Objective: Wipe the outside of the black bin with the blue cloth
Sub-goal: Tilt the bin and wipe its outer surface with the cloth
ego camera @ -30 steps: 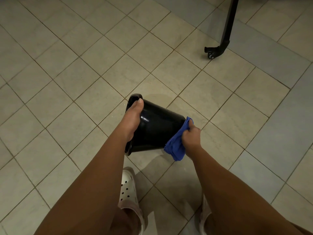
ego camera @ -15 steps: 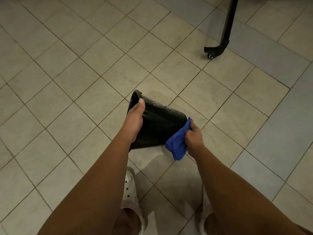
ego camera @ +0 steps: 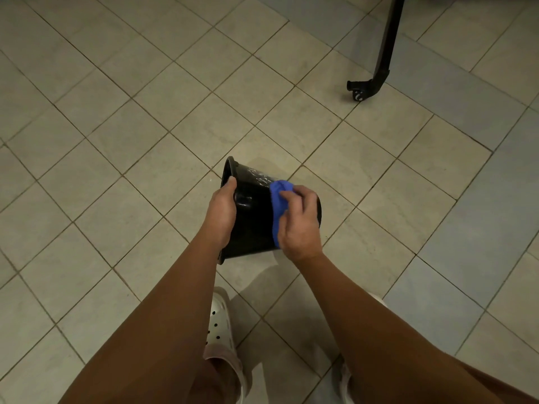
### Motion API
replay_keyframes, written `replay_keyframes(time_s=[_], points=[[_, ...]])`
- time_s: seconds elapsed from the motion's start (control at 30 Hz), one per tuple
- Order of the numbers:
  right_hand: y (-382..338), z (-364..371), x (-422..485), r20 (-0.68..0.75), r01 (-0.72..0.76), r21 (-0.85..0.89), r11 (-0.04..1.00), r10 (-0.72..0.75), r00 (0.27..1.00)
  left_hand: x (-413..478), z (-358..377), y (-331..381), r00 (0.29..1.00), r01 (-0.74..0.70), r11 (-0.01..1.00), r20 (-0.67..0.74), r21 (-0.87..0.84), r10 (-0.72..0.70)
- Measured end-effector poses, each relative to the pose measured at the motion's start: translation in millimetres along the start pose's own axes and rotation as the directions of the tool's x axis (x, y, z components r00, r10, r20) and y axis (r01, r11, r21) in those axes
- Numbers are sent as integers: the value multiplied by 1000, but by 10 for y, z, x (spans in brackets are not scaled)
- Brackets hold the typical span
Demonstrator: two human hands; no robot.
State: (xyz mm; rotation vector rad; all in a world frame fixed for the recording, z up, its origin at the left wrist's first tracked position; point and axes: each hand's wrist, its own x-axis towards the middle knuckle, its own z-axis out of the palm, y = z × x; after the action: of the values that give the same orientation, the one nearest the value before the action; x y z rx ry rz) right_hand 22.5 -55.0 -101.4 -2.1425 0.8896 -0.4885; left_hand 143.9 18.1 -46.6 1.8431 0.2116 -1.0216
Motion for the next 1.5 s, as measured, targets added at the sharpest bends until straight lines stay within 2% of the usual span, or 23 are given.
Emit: replay_keyframes(time_s=[0.13, 0.3, 0.53, 0.73, 0.93, 1.03, 1.1, 1.33, 1.4, 1.5], points=[[131, 99, -151, 142, 318, -147, 937, -299, 944, 24, -19, -1, 1000, -10, 1000, -5, -8, 10], [213, 215, -290, 259, 486, -183, 855, -435, 863, 26, -34, -29, 1000, -18, 1000, -1, -2, 18], [35, 266, -145, 308, 492, -191, 849, -425, 851, 48, -40, -49, 999, 8, 1000, 38, 19, -9], [-63, 273, -62, 286, 316, -170, 933, -260, 922, 21, 19, -56, 999, -37, 999, 37, 36, 36], [-109, 337, -172, 280, 402, -125, 907, -356, 891, 43, -19, -96, 998, -61, 997, 31, 55, 59], [-143, 324, -131, 297, 398, -137, 907, -346, 890, 51, -6, -105, 995, -95, 993, 24, 74, 93], [-181, 342, -104, 314, 346, -150, 926, -287, 905, 47, 1, -102, 995, -102, 992, 6, 75, 102], [-73, 320, -133, 194, 81, -135, 988, -54, 980, -12, 50, -78, 991, -131, 989, -32, 68, 133], [-96, 350, -212, 184, 131, -166, 977, -100, 978, 0, 50, -74, 991, -125, 989, -42, 79, 129], [-221, 415, -202, 231, 258, -102, 961, -230, 945, -1, 46, -82, 990, -121, 988, -56, 91, 127]])
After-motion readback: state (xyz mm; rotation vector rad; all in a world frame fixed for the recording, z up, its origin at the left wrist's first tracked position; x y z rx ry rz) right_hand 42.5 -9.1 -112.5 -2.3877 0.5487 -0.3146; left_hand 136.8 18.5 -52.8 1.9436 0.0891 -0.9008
